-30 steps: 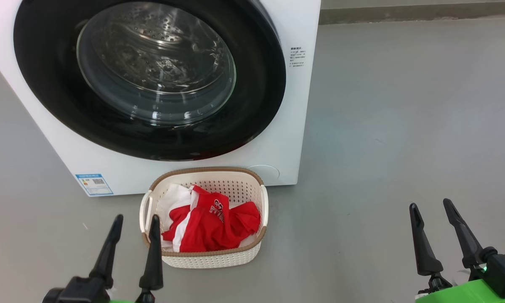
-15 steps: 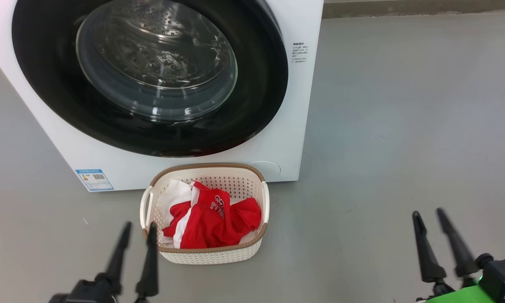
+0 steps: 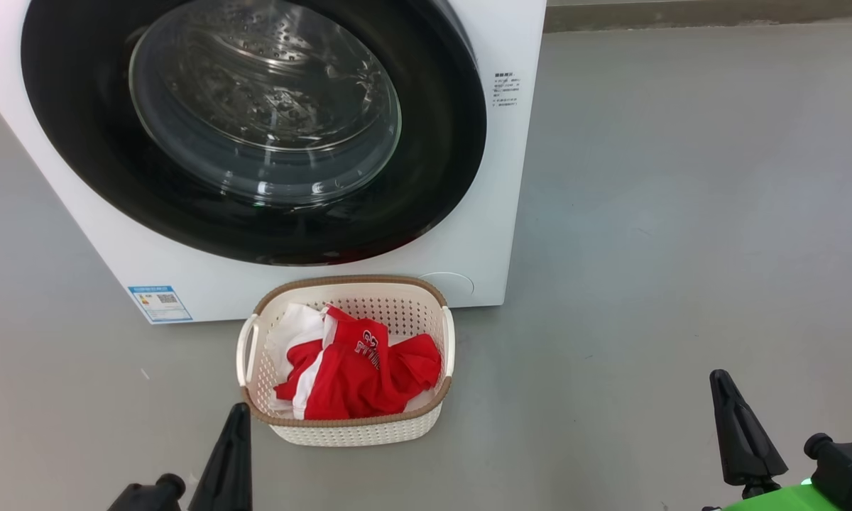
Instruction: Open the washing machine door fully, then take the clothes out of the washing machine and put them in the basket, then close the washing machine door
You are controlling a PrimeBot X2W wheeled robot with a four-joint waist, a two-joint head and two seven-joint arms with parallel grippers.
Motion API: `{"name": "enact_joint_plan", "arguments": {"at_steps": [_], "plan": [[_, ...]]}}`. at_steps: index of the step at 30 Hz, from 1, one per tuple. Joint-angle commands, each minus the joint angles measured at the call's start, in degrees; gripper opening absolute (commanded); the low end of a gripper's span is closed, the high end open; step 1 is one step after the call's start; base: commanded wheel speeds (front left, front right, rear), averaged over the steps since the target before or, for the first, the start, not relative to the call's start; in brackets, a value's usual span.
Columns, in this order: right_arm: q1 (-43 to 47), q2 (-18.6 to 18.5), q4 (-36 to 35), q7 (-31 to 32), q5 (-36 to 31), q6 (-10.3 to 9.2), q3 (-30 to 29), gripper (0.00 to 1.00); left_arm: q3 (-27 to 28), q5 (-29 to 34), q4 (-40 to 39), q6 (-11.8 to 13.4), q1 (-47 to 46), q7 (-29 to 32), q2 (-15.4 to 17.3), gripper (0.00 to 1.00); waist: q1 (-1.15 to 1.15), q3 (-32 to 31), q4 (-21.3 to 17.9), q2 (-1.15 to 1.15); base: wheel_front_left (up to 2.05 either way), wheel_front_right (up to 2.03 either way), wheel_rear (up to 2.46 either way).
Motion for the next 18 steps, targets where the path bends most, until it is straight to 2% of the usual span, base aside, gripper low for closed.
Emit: {"name": "enact_joint_plan", "arguments": {"at_steps": [1,18], "plan": [[-1.2,-0.7,-1.2,0.3,1.3,-0.02,0.3,0.00,0.8,-1.4,-1.1,-0.4,-1.5,0.3,0.3,0.00,0.00,0.0,0.0,0.00,0.00,0.00,0.00],[-3.0,-1.4,0.1,2.7,12.5,-0.05,0.6,0.00,2.2,-12.7,0.1,-1.6,-2.5,3.0,0.5,0.00,-0.01,-0.1,0.1,0.00,0.00,0.00,0.00]]}}
